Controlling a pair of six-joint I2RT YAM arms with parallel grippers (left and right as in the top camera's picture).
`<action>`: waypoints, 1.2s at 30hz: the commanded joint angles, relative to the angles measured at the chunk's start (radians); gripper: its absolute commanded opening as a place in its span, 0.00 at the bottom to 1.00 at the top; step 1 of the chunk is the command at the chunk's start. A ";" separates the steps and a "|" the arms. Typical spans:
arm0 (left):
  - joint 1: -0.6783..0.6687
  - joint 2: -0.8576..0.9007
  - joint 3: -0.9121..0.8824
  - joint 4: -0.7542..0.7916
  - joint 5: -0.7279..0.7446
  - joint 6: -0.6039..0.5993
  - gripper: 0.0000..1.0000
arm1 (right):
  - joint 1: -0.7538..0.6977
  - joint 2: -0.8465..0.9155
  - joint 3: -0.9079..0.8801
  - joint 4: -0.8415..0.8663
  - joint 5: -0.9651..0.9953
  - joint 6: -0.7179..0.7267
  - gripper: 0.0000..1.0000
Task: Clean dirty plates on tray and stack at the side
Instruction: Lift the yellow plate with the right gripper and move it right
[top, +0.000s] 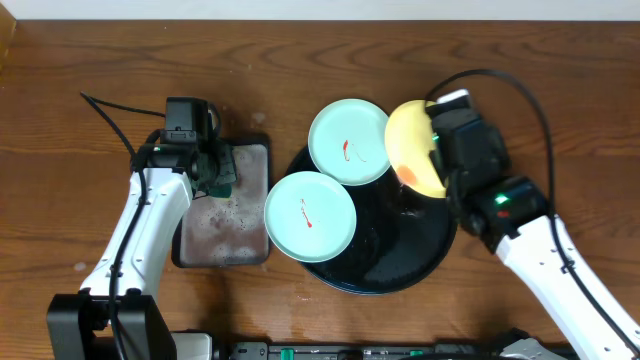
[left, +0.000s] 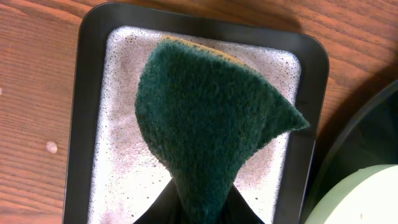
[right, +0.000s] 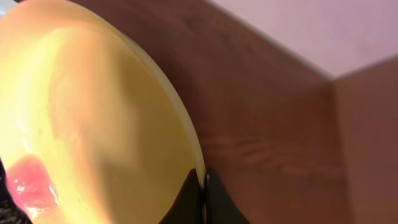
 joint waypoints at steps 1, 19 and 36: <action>0.004 0.008 -0.011 -0.003 -0.020 0.017 0.16 | 0.074 0.011 0.017 0.036 0.172 -0.134 0.01; 0.004 0.008 -0.011 -0.004 -0.020 0.017 0.16 | 0.229 0.020 0.017 0.204 0.312 -0.382 0.01; 0.004 0.008 -0.011 -0.019 -0.020 0.017 0.16 | -0.078 0.024 0.013 0.010 -0.174 0.374 0.01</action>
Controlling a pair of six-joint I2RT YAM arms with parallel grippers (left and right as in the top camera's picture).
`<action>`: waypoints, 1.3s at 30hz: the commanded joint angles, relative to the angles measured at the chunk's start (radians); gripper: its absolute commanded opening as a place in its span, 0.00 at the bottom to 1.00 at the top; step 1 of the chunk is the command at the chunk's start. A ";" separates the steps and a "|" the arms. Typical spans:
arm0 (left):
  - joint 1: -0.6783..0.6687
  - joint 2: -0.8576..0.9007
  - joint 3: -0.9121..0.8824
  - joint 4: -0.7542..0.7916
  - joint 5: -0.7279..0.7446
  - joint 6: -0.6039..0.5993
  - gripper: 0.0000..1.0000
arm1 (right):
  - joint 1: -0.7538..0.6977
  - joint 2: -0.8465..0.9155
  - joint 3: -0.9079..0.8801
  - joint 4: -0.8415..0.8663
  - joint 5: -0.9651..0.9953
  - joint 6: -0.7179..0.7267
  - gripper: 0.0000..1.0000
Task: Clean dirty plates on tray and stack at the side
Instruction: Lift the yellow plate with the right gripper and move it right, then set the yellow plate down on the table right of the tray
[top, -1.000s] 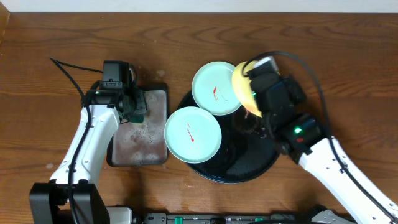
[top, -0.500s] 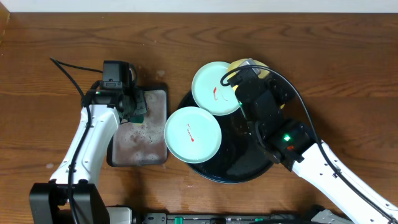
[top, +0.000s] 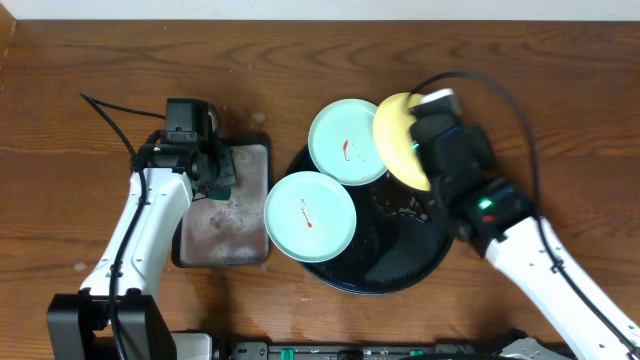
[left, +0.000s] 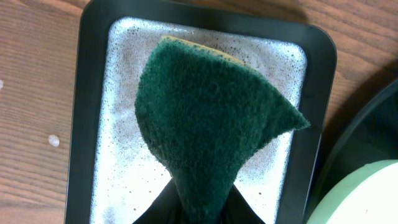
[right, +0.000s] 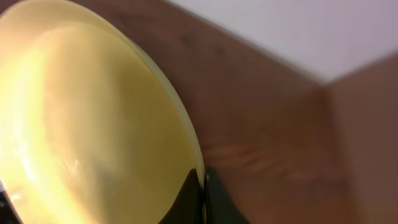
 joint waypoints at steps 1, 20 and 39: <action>0.004 0.008 -0.010 0.000 -0.017 0.017 0.16 | -0.127 0.008 0.012 -0.023 -0.232 0.260 0.01; 0.004 0.008 -0.010 0.000 -0.017 0.017 0.16 | -0.827 0.228 0.012 -0.091 -0.708 0.407 0.01; 0.004 0.008 -0.010 0.000 -0.017 0.017 0.16 | -1.101 0.486 0.012 -0.033 -0.804 0.421 0.01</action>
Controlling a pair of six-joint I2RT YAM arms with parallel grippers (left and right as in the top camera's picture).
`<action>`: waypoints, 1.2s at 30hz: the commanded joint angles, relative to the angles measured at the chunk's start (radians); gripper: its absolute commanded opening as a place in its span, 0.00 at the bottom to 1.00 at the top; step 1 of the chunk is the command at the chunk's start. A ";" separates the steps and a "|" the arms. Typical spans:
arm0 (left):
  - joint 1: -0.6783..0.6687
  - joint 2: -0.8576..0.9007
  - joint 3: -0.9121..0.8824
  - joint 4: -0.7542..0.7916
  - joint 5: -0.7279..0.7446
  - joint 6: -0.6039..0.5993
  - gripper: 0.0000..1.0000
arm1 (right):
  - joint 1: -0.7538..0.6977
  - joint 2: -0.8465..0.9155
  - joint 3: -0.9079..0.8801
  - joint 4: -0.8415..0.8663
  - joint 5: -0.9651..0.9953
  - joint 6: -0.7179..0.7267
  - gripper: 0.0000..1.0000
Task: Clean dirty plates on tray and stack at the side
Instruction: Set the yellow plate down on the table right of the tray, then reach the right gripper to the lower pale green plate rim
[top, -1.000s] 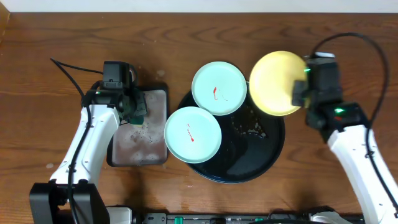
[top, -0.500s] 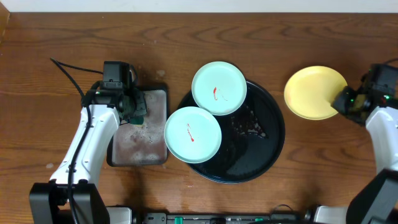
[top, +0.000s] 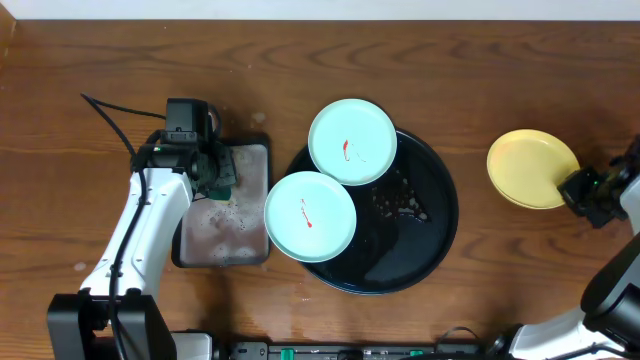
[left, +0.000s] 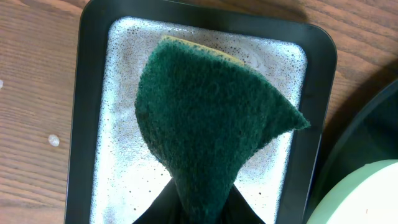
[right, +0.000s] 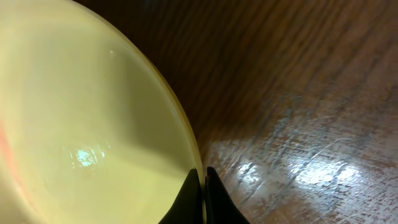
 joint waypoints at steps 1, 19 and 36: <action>0.004 0.008 -0.009 0.000 -0.016 0.016 0.16 | -0.008 0.004 0.011 0.006 -0.016 0.004 0.01; 0.004 0.008 -0.009 0.000 -0.016 0.016 0.16 | 0.129 -0.147 0.024 -0.073 -0.346 -0.220 0.61; 0.004 0.008 -0.009 0.000 -0.016 0.016 0.16 | 0.822 -0.200 0.028 -0.085 -0.262 -0.357 0.66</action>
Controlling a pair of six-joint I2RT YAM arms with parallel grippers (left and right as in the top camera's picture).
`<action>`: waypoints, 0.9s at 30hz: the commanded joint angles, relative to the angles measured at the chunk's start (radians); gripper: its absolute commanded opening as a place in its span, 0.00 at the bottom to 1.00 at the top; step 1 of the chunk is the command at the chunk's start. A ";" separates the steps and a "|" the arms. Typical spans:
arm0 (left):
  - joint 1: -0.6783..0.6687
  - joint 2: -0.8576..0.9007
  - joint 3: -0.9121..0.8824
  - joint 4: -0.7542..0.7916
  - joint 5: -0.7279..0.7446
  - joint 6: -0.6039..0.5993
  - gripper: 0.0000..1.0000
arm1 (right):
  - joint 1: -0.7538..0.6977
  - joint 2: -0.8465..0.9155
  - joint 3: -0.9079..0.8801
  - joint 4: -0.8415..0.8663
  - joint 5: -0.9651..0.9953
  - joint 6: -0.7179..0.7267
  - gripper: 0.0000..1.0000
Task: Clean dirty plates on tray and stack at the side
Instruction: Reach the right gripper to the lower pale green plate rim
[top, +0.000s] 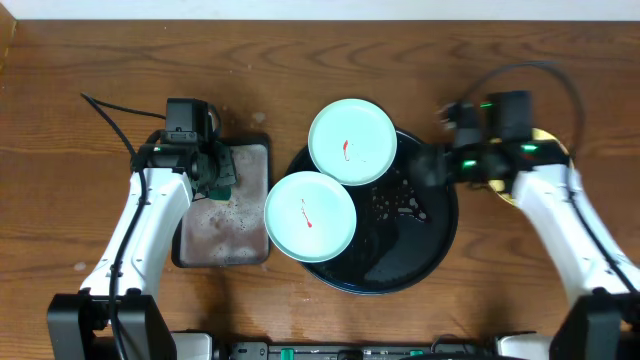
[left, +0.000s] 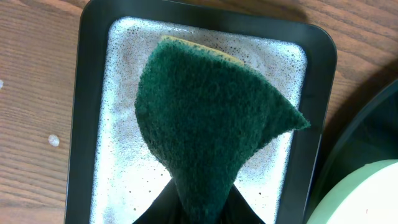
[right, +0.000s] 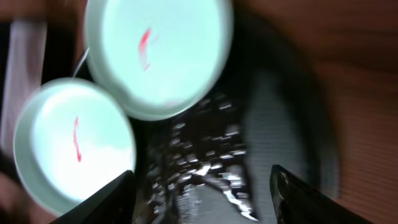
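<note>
Two mint-green plates with red smears, the far plate (top: 350, 140) and the near plate (top: 310, 215), lie on the left part of the round black tray (top: 425, 250). Both the far plate (right: 158, 53) and the near plate (right: 74, 146) also show in the right wrist view. My right gripper (top: 430, 165) hangs open and empty over the tray's right part (right: 280, 124), its fingers wide apart (right: 202, 196). Only a sliver of the yellow plate (top: 556, 146) shows under the right arm, on the table right of the tray. My left gripper (left: 202, 208) is shut on the green sponge (left: 211, 124).
A rectangular black tray (left: 81, 124) of soapy foam lies left of the round tray, with the sponge (top: 218, 170) above it. The mint plate's rim (left: 357, 199) shows at its right. Wet residue glistens on the round tray's middle (right: 205, 155). Cables trail from both arms.
My right gripper was shut on the yellow plate's rim at the table's right. Now it is open, off the plate and over the round tray's right part. The left arm has not moved.
My right gripper first held the yellow plate tilted, red-smeared, over the round tray's right edge, then nearer the far mint plate. Later the plate lay on the table right of the tray, still gripped. It has now been let go. The left gripper held the sponge throughout.
</note>
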 joint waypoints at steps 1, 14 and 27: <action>0.004 0.008 -0.009 0.000 -0.016 0.016 0.16 | 0.108 0.063 0.010 0.001 0.030 -0.019 0.66; 0.004 0.008 -0.009 0.000 -0.016 0.016 0.16 | 0.372 0.277 0.010 0.055 0.049 0.132 0.59; 0.004 0.008 -0.009 -0.001 -0.016 0.016 0.16 | 0.460 0.363 0.011 0.097 0.134 0.249 0.30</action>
